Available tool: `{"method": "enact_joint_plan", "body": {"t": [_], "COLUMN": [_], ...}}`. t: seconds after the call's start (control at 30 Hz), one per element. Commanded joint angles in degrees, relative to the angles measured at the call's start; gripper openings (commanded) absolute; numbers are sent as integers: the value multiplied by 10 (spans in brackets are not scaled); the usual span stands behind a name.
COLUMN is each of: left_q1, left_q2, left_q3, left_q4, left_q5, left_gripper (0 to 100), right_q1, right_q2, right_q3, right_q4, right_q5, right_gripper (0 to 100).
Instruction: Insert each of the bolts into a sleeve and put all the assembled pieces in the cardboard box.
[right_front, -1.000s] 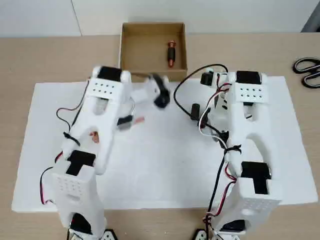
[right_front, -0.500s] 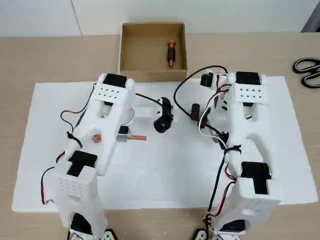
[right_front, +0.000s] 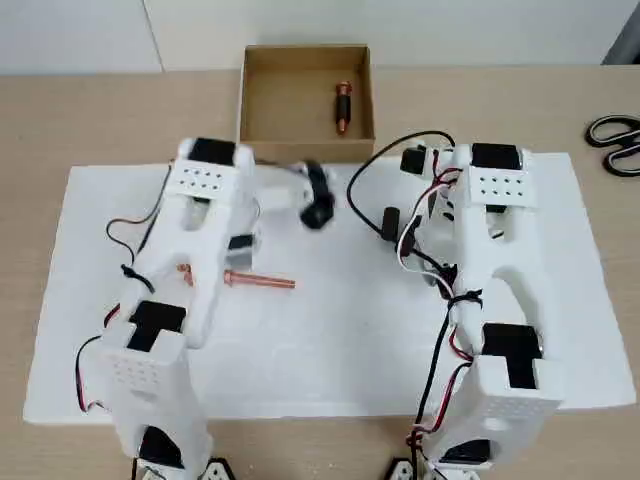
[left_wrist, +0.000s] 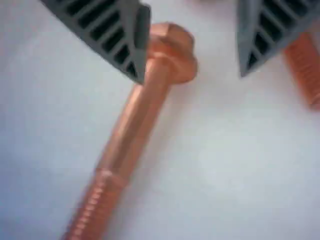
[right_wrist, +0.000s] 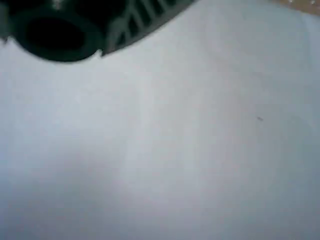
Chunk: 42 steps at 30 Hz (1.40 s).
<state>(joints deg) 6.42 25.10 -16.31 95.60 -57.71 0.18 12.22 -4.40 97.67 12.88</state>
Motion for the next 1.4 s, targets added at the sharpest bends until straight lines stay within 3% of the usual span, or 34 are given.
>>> {"method": "enact_joint_plan", "body": {"t": [0.0,0.07,0.2,0.43,0.6,0.7,0.87,1.13,1.27,1.37], "left_q1": [-8,-7,-9,-9,-7,-10,7,17,18,16], "left_q2": [-39,-39,-39,-56,-198,-282,-364,-331,-312,-293], "left_q3": [-82,-135,-160,-164,-159,-117,84,310,366,398], "left_q4": [8,50,48,48,48,48,35,-192,-232,-236], "left_q5": [200,328,520,740,890,949,1040,1101,1119,1183], "left_gripper": [115,118,115,115,115,115,116,115,115,117], "right_q1": [2,2,1,1,1,1,1,0,0,0], "right_q2": [-7,-7,-7,-7,-7,-7,-7,-7,-7,-7], "right_q3": [-3,-3,-3,-3,-3,-3,-3,-3,-3,-3], "right_q4": [11,11,11,10,10,10,11,11,11,11], "right_q5": [1,1,0,0,0,0,0,-1,-1,-11], "right_gripper": [4,4,4,4,4,4,4,4,4,4]}}
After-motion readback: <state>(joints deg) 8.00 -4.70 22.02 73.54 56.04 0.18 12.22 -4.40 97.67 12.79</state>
